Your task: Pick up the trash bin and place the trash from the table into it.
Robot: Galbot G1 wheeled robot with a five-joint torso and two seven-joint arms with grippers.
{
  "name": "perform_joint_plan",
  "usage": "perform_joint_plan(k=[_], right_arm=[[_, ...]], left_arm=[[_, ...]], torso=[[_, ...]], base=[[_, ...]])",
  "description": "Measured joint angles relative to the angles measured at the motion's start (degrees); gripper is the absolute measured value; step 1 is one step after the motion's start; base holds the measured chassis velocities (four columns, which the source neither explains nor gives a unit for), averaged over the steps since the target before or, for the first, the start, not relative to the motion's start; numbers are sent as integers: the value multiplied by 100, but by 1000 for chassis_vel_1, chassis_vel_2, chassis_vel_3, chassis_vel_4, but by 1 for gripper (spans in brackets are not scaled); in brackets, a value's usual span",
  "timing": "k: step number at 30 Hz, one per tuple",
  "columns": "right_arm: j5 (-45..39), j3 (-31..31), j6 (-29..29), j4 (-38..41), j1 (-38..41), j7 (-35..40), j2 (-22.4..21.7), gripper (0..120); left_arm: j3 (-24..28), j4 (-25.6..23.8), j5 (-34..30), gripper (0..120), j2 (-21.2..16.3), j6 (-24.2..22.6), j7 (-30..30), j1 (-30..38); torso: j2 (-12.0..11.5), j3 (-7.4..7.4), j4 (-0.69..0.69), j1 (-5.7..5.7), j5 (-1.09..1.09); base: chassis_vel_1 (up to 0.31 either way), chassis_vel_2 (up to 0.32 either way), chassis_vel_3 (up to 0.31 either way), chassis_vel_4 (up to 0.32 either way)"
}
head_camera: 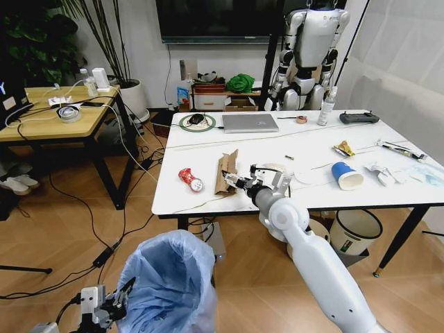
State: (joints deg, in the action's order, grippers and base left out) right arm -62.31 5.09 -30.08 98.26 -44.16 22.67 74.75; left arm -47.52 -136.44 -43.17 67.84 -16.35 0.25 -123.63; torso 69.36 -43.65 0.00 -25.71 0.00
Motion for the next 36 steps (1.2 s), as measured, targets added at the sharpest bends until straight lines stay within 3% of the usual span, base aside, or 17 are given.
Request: perform_joint_plan(k=[7, 10, 32, 36], right_arm=[[-402, -45, -369, -233, 79, 256, 39, 100], [-397, -38, -399, -288, 81, 208, 52, 93], [-72, -29, -246, -345, 65, -143, -32, 10], [-12, 69, -137, -197, -53, -274, -102, 1]], left_arm=[[-28, -7, -11, 0, -14, 0, -10, -25], [-29, -7, -20, 0, -28, 1, -13, -25], [5, 49, -112, 0, -87, 1, -79, 72], [38, 28, -153, 0, -131, -14, -85, 123]], torso=[[-1, 1, 0, 1, 0], [-2, 1, 0, 1, 1], [-4, 2, 1, 2, 0], [-4, 2, 1, 2, 1]], base=[[0, 0, 0, 0], [0, 0, 0, 0], [0, 0, 0, 0], [0, 0, 0, 0]])
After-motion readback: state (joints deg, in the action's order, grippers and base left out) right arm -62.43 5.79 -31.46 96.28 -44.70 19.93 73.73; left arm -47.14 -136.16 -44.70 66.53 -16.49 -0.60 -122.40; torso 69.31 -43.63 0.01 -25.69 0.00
